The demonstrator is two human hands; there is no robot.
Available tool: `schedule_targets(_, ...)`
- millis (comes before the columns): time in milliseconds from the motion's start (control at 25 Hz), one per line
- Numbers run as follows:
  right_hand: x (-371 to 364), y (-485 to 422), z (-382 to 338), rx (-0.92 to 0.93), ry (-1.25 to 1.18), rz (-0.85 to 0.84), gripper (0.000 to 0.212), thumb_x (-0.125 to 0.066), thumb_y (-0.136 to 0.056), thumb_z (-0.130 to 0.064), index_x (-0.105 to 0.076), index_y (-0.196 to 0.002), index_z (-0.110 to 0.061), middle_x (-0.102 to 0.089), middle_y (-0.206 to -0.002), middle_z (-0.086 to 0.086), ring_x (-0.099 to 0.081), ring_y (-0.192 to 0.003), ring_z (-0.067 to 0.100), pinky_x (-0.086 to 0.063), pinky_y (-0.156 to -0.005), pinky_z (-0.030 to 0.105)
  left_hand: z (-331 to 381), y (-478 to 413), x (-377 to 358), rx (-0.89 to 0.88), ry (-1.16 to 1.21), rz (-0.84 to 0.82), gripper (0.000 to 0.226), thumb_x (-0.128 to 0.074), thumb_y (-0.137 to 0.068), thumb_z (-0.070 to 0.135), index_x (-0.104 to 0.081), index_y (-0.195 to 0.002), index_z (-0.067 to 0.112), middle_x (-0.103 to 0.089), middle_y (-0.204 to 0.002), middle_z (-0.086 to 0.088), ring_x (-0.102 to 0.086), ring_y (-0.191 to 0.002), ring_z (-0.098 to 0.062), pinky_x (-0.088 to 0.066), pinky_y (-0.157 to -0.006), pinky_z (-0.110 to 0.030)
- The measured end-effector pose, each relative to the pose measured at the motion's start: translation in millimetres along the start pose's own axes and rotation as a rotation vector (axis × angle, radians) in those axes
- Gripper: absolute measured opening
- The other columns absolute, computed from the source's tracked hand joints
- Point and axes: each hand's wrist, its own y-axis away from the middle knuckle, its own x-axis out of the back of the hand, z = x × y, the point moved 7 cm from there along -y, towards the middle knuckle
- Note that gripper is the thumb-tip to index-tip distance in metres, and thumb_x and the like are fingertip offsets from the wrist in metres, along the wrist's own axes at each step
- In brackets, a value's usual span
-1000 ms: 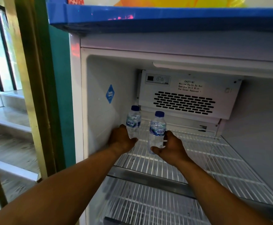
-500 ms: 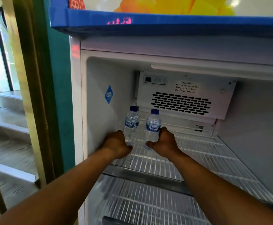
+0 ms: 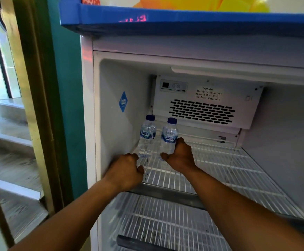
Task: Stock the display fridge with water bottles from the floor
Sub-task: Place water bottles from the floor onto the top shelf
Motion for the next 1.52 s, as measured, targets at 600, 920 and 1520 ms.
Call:
schedule_targets(600, -4.8, 2.9, 1.4, -0.069, 0.004, -0.047, 0.069, -0.084, -0.076, -0.023, -0.046, -0.131, -0.008, -0.059, -0.129, 0.010, -0.058, -0.115, 0.025, -0.044, -0.089, 0.024, -3.9, 16.8, -5.1, -0.083, 0.000, 0.008, 0.038, -0.040, -0.101, 0.039, -0.059, -0.124, 0.014, -0.067, -0.116, -0.006, -0.065, -0.088, -0.016, -0.050, -0.080, -0.025)
schedule_targets(920, 16.7, 45.0, -25.6, -0.230, 0.249, -0.073, 0.080, -0.082, -0.076, -0.043, -0.044, -0.138, -0.007, -0.055, -0.135, 0.012, -0.057, -0.119, 0.030, -0.047, -0.091, 0.031, -6.8, 73.2, 17.4, -0.325, 0.090, 0.256, 0.035, -0.055, -0.095, 0.030, -0.055, -0.127, 0.014, -0.056, -0.127, -0.001, -0.059, -0.104, -0.014, -0.054, -0.090, -0.032)
schedule_targets(1520, -366.3, 511.1, 55.4, -0.174, 0.255, -0.719, 0.005, -0.065, -0.083, -0.017, -0.066, -0.088, -0.017, -0.069, -0.082, 0.002, -0.066, -0.078, 0.024, -0.055, -0.070, 0.033, -349.3, 478.1, -243.3, 0.267, 0.014, -0.487, 0.039, -0.062, -0.082, 0.023, -0.060, -0.122, 0.021, -0.051, -0.126, -0.001, -0.064, -0.100, -0.028, -0.056, -0.072, -0.038)
